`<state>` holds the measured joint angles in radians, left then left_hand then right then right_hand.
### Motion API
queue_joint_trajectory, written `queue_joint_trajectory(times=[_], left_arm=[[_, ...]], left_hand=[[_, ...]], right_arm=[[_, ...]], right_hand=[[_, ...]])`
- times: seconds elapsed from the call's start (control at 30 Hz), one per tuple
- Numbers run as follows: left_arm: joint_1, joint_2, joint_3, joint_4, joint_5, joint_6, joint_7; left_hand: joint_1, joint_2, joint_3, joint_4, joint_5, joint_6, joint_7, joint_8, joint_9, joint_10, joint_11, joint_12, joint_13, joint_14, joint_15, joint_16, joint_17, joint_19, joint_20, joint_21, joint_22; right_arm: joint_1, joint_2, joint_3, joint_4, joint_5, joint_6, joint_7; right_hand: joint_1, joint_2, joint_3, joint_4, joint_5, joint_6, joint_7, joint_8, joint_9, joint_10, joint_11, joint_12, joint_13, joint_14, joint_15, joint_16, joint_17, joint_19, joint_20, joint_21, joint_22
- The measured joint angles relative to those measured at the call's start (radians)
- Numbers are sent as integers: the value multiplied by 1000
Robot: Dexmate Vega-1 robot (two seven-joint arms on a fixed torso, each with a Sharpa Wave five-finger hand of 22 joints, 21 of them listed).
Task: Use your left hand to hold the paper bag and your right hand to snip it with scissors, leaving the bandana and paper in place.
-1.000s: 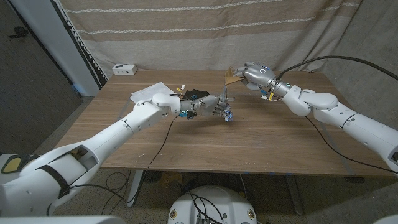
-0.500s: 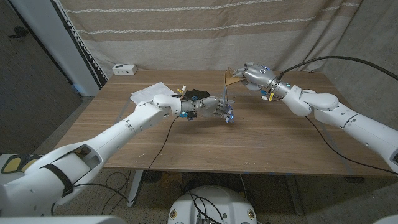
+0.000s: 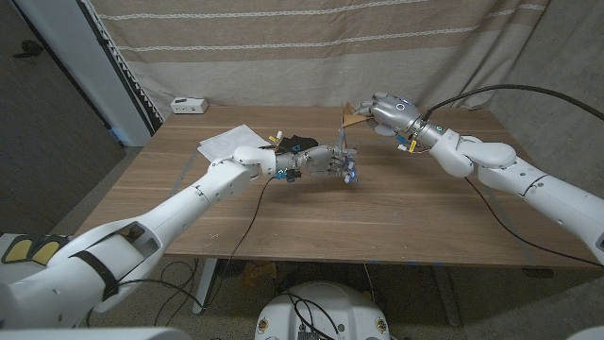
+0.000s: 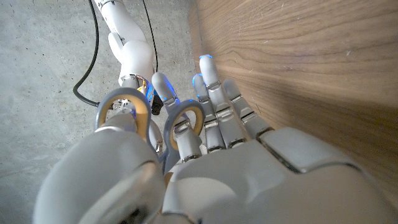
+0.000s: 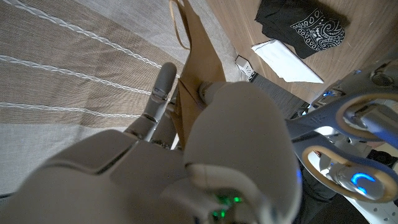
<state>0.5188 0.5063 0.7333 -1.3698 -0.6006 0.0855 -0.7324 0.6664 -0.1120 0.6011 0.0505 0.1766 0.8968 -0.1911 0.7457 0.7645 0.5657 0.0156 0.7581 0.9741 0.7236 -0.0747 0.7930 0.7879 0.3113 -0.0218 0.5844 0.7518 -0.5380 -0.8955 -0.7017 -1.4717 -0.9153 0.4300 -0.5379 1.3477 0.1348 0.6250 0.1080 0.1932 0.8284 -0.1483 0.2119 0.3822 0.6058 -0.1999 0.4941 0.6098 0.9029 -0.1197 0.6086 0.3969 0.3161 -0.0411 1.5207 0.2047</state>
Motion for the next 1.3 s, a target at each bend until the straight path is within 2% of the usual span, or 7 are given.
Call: queue_joint_trajectory(times=[0.23, 0.43, 0.53, 0.77, 0.87, 1.0, 1.3], left_arm=[[21, 3, -15, -18, -5, -3, 18], [39, 9, -25, -37, -11, -11, 64], [49, 12, -31, -49, -11, -18, 97], [68, 16, -38, -73, 1, -28, 153], [70, 16, -39, -75, 6, -32, 163], [70, 13, -39, -74, 9, -36, 167], [62, -7, -33, -45, 16, -60, 164]], left_hand=[[33, -33, 27, -27, 0, 106, 43, 27, -40, 25, -50, -59, -48, -9, 2, -7, 7, -29, -7, 51, 33], [90, -90, 46, -54, 9, 232, 169, 52, -78, 19, -66, -157, -140, -54, 10, -47, -13, -78, -15, 121, 69], [113, -107, 124, -119, 16, 274, 211, 52, -121, 13, -72, -231, -216, -106, 15, -141, -89, -105, -17, 150, 67], [126, -120, 167, -139, 12, 326, 263, 52, -222, -6, -116, -375, -343, -233, 25, -391, -260, -170, -17, 213, 41], [126, -120, 178, -150, 8, 329, 266, 52, -227, 20, -98, -362, -346, -217, 27, -418, -272, -179, -18, 229, 27], [126, -120, 176, -152, 8, 321, 255, 52, -231, 77, -41, -332, -362, -154, 23, -437, -283, -194, -19, 251, -4], [136, -131, 172, -156, 16, 314, 248, 51, -285, 83, -36, -287, -372, -38, 11, -450, -282, -199, -14, 284, -63]], right_arm=[[-5, -1, 5, -3, 3, 0, 7], [-6, -1, 7, -4, 6, 0, 11], [-8, 0, 9, -4, 7, 0, 14], [-9, 1, 12, -6, 9, 1, 21], [-9, 2, 12, -6, 9, 1, 21], [-9, 3, 12, -4, 9, 1, 21], [-3, 5, 9, 4, 5, 3, 21]], right_hand=[[-3, 3, 0, 0, 0, 0, 0, 4, 0, 0, 0, 0, 0, -5, -2, -1, 0, 0, 0, 0, 0], [-4, 4, 3, 3, 0, 0, 0, 4, 0, 2, -2, 6, 0, -7, 0, -5, -1, 0, 0, 0, -4], [-4, 4, 3, 3, 0, 0, 0, 4, 1, 2, -2, 6, 0, -9, 2, -6, -1, 0, 0, 0, -5], [-4, 4, 3, 3, -1, 0, 0, 4, 1, 6, 2, 6, 0, -9, 2, -8, -5, 0, 0, 0, -5], [-4, 4, 3, 3, -1, 0, 0, 4, 1, 7, 3, 6, 0, -9, 2, -8, -5, 0, 0, 0, -5], [-4, 4, 3, 3, -2, 0, 0, 4, 1, 7, 4, 6, 0, -10, 4, -9, -5, 0, 0, 0, -5], [-4, 4, 3, 3, -2, -5, -5, 3, 0, 7, 4, 6, 0, -10, 3, -9, -5, 0, 0, 0, -5]])
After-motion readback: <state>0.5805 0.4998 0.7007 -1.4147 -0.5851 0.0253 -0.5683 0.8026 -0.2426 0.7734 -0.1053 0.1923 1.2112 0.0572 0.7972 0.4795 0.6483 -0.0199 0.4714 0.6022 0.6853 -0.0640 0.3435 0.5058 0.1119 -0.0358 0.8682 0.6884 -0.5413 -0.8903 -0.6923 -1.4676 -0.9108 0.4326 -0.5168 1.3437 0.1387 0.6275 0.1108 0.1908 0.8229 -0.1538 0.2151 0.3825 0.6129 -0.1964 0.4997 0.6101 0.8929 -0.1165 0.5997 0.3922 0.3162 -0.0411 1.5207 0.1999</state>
